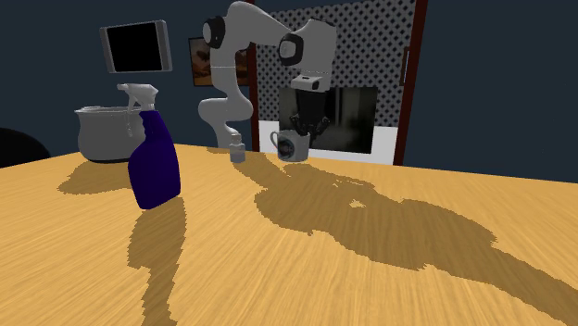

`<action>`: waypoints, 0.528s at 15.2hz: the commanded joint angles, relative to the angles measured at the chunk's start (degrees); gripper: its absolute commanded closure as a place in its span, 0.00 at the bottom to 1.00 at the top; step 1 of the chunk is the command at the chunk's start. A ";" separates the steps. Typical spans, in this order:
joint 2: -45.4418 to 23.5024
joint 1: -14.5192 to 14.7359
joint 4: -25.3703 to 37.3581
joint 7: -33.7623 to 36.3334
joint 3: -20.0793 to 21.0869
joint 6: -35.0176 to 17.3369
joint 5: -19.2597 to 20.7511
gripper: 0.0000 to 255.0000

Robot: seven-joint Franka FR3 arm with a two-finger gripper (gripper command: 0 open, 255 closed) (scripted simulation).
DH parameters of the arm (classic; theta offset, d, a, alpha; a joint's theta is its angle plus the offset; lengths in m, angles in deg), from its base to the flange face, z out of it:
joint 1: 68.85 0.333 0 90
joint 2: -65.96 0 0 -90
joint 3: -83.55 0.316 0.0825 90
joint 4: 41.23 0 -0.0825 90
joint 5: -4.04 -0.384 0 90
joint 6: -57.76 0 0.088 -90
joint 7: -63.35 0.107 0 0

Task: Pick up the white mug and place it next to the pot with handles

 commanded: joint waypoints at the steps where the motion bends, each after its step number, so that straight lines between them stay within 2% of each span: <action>1: 0.46 -0.08 1.03 -0.27 0.00 1.44 -0.24 1.00; 8: 1.80 -0.18 4.95 -0.82 0.06 6.54 -0.93 1.00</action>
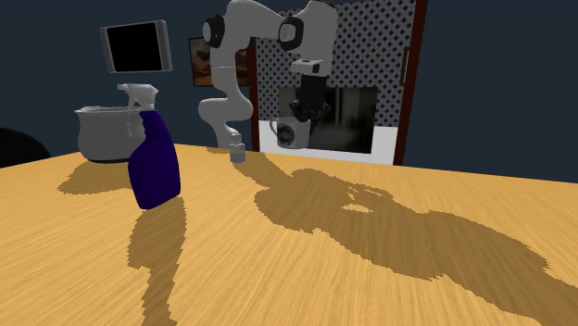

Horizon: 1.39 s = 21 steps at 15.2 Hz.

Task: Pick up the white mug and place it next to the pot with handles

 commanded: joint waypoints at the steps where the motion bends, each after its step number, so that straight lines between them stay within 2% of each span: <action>1: 0.34 0.00 1.19 -0.11 0.03 1.51 -0.18 1.00; 21: 0.16 0.34 16.85 -0.37 0.30 17.00 -0.22 1.00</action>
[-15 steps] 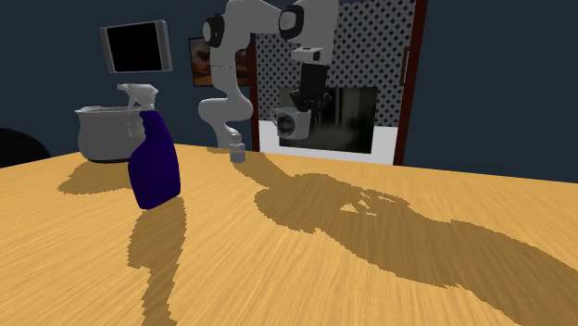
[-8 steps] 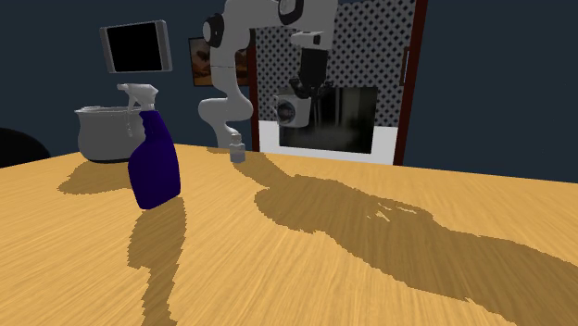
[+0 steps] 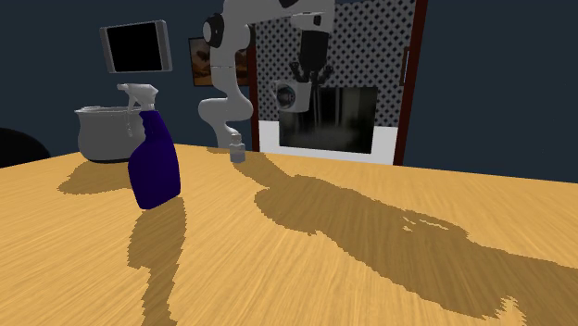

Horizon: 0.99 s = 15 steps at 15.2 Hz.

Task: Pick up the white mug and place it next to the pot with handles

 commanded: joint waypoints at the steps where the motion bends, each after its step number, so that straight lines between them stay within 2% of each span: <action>1: -0.46 0.15 1.99 0.13 0.08 1.60 0.19 1.00; 12: -3.75 1.28 14.65 0.88 0.58 11.34 1.65 1.00; 13: -3.89 1.34 15.11 0.91 0.60 11.66 1.72 1.00; 15: -0.55 -0.98 11.13 -2.30 -0.66 10.58 0.47 1.00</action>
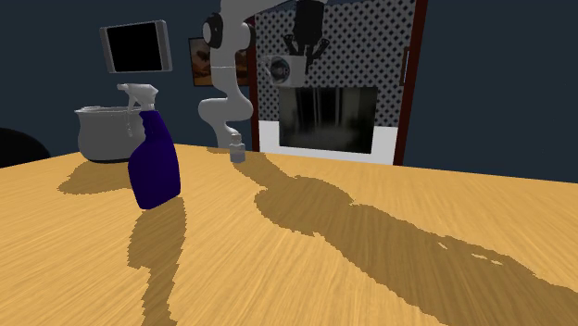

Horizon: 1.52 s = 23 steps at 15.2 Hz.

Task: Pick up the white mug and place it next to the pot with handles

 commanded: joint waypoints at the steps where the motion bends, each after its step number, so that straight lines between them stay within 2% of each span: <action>1: 2.57 -1.77 -2.87 -2.74 -1.10 -0.66 -0.89 1.00; 6: 8.94 -6.07 -10.12 -10.75 -4.99 -2.31 -2.50 1.00; 12: 14.01 -10.13 -15.86 -20.02 -10.07 -3.55 -2.68 1.00; 23: 17.00 -16.67 -19.62 -36.03 -19.42 -5.23 -0.27 1.00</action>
